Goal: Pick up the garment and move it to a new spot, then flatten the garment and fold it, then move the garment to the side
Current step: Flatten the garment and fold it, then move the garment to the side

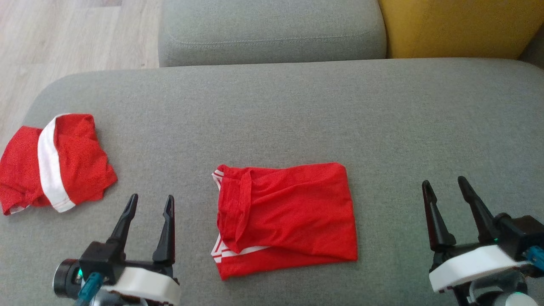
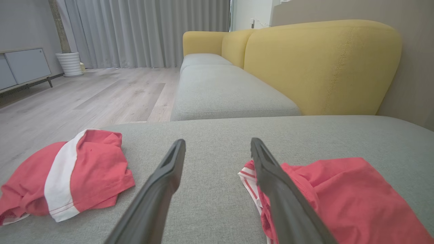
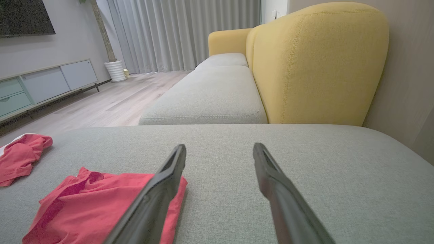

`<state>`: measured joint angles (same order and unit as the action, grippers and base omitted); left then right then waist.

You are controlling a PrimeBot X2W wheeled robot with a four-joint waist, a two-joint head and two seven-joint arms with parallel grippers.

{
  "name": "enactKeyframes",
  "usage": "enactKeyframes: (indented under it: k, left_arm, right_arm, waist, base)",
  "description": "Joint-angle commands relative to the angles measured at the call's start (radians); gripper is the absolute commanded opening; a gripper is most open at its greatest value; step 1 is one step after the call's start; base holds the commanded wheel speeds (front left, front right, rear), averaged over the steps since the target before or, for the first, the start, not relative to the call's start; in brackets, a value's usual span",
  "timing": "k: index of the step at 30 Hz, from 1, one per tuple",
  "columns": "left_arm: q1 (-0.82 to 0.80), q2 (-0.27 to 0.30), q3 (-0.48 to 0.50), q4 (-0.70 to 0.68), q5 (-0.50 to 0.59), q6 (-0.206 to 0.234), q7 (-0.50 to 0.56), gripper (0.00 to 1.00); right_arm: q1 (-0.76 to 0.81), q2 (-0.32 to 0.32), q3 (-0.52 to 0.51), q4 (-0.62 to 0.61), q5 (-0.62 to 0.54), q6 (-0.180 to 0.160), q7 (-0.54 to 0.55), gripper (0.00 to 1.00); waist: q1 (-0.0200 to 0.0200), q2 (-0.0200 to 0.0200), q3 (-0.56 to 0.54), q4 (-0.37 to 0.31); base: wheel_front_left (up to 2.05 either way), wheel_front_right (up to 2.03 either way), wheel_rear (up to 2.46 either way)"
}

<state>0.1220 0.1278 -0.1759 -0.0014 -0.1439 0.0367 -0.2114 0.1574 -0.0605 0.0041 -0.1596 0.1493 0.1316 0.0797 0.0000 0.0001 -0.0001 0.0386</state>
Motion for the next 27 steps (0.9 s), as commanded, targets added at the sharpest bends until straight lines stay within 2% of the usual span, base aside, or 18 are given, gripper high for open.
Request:
enactKeyframes:
  k: [1, 18, 22, 27]
  left_arm:
    - [-0.037, 0.016, 0.034, -0.039, -0.009, 0.008, 0.001, 1.00]
    - [-0.089, 0.024, 0.023, -0.048, -0.015, 0.008, -0.009, 1.00]
    - [-0.129, 0.019, 0.016, -0.050, -0.017, 0.003, -0.019, 1.00]
    - [-0.187, 0.002, 0.002, -0.039, -0.020, -0.004, -0.034, 1.00]
  right_arm:
    - [-0.022, -0.005, 0.019, -0.040, -0.004, -0.001, 0.002, 1.00]
    - [-0.050, -0.001, 0.015, -0.008, -0.002, -0.001, -0.001, 1.00]
    - [-0.091, -0.005, 0.028, 0.053, 0.001, -0.001, 0.009, 1.00]
    - [-0.168, -0.006, 0.086, 0.199, 0.019, -0.001, 0.023, 1.00]
  waist:
    - [0.0000, -0.0001, 0.001, 0.001]
    - [0.0000, -0.0001, 0.059, 0.015]
    - [0.0000, -0.0001, 0.100, 0.036]
    - [0.0000, -0.0001, 0.152, 0.081]
  base:
    - [0.00, 0.00, 0.00]
    - [0.00, 0.00, 0.00]
    - [0.00, 0.00, 0.00]
    - [0.00, 0.00, 0.00]
